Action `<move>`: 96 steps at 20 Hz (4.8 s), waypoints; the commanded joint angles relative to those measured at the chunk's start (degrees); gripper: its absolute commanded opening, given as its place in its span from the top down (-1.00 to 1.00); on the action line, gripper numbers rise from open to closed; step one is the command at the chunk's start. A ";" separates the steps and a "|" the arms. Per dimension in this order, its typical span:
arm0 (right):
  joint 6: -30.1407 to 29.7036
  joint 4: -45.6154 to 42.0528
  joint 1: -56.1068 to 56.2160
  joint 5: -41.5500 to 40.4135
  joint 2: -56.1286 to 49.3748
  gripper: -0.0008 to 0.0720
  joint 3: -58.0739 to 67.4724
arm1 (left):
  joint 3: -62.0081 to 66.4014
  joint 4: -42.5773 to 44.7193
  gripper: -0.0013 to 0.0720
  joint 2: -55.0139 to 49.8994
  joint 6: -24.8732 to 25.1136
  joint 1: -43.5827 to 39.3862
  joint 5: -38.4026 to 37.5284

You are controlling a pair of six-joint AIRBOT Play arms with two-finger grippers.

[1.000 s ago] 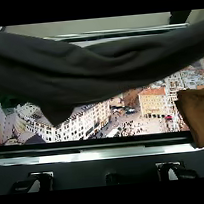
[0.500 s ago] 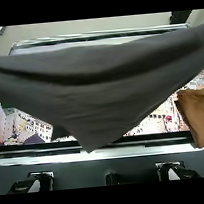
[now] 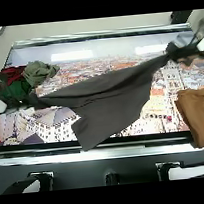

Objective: Fold the shirts.

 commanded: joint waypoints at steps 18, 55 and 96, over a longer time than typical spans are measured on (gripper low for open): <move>-9.97 31.52 29.94 -4.63 13.86 -0.83 -57.83 | -3.02 -2.10 0.89 -4.46 9.09 -0.04 1.49; -5.75 -18.05 12.15 24.26 18.05 0.85 6.78 | 43.34 -1.64 0.89 -8.94 16.57 -0.02 -25.07; -10.14 -7.63 -2.95 42.05 0.90 -0.14 -4.17 | 27.12 -14.99 -0.23 -26.03 17.03 6.91 -46.23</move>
